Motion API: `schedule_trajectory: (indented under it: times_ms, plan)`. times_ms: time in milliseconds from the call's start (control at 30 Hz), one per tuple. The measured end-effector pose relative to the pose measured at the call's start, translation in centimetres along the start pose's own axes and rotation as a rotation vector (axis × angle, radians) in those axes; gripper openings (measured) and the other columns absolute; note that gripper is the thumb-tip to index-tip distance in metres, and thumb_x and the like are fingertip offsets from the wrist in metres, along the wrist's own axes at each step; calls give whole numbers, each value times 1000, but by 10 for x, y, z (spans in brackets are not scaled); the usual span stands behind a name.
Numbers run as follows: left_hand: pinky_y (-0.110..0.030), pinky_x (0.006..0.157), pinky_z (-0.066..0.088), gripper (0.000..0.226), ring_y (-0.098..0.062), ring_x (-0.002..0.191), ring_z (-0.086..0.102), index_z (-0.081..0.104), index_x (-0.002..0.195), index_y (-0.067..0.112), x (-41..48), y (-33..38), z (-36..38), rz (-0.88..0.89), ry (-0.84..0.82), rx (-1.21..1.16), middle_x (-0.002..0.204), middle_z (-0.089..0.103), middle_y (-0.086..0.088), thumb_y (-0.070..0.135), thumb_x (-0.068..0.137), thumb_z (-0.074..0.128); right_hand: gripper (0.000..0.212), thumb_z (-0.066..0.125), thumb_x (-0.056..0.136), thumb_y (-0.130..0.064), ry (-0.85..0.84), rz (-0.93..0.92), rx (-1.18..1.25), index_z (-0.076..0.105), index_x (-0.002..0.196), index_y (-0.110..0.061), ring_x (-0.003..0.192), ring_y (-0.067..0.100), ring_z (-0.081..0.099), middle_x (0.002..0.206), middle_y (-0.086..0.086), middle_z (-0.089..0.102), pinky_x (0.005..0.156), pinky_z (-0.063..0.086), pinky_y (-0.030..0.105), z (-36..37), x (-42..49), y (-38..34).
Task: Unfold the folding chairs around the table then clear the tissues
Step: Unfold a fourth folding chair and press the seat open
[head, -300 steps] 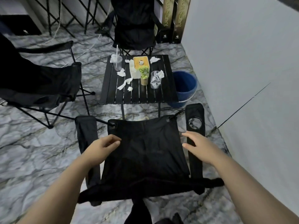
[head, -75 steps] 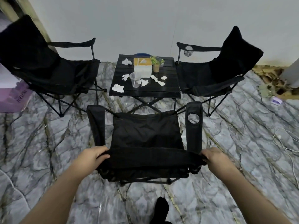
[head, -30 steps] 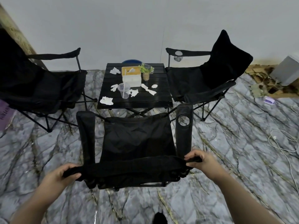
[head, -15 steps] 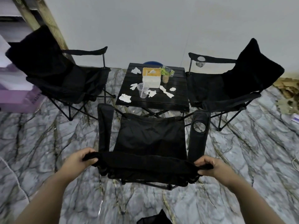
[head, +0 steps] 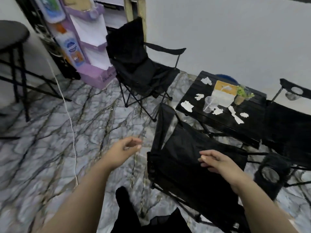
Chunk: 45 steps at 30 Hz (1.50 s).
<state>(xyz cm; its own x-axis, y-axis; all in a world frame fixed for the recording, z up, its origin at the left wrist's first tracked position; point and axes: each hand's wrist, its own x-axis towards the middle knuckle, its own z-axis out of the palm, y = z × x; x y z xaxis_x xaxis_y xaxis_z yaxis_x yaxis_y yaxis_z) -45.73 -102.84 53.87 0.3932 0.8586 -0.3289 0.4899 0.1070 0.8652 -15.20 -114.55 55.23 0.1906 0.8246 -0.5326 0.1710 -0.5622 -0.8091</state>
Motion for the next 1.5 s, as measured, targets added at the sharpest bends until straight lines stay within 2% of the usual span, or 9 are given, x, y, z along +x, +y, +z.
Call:
schedule_trajectory:
  times_ms: [200, 367, 600, 733, 833, 967, 1167, 1333, 1500]
  plan:
    - [-22, 76, 46, 8, -6, 97, 61, 64, 94, 30, 21, -55, -106, -122, 176, -142, 102, 66, 9, 27, 88, 59, 14, 59, 89, -19, -114, -79, -89, 67, 99, -24, 94, 17, 67, 97, 4, 73, 87, 47, 32, 107, 80, -84]
    - [-34, 77, 48, 8, -20, 90, 63, 64, 92, 22, 51, -85, -228, -191, 411, -118, 91, 68, -6, 26, 90, 57, 9, 61, 88, -19, -132, -66, -136, 67, 92, -25, 85, 16, 63, 85, 4, 68, 75, 45, 27, 190, 149, -160]
    - [-29, 76, 46, 14, -19, 82, 62, 61, 85, 23, 111, -100, -355, -146, 617, -211, 86, 66, -3, 15, 92, 52, 12, 58, 89, -33, -193, -22, -220, 64, 99, -30, 94, 9, 64, 100, -4, 68, 92, 47, 31, 270, 234, -250]
    - [-34, 78, 48, 16, -23, 82, 64, 61, 83, 23, 156, -97, -384, -143, 518, -223, 83, 66, -5, 12, 91, 53, 16, 55, 92, -28, -197, 15, -190, 62, 106, -24, 96, 13, 63, 101, 3, 68, 94, 45, 34, 283, 281, -285]
    - [-24, 71, 46, 13, -18, 80, 64, 62, 87, 22, 206, -92, -412, -161, 419, -204, 84, 67, -3, 14, 92, 53, 13, 57, 91, -27, -158, -20, -152, 65, 101, -27, 88, 11, 65, 101, 5, 69, 80, 48, 26, 285, 325, -310]
    - [-33, 78, 49, 15, -20, 80, 63, 62, 86, 26, 295, -78, -460, -131, 370, -155, 83, 67, -4, 15, 91, 54, 10, 58, 90, -23, -85, -60, -104, 65, 97, -25, 89, 16, 64, 101, 11, 69, 73, 46, 22, 288, 402, -348]
    - [-9, 64, 45, 13, -13, 77, 60, 61, 87, 24, 436, -22, -532, -31, 293, -46, 84, 64, -6, 14, 92, 53, 11, 57, 91, -22, -33, -73, -113, 66, 96, -25, 95, 19, 64, 98, 2, 69, 87, 48, 33, 286, 521, -443]
    - [-21, 75, 46, 10, -20, 88, 63, 63, 94, 19, 529, 0, -577, -30, 238, -129, 93, 65, -12, 19, 92, 53, 12, 58, 90, -21, 14, -110, -63, 67, 96, -26, 95, 19, 65, 99, 2, 70, 90, 48, 35, 278, 602, -508]
    - [-23, 72, 48, 12, -14, 75, 62, 65, 86, 21, 638, 13, -619, 45, 142, -24, 87, 64, -22, 12, 89, 58, 12, 58, 90, -17, 113, -53, 16, 67, 97, -19, 87, 18, 63, 97, 9, 69, 75, 47, 23, 262, 678, -537]
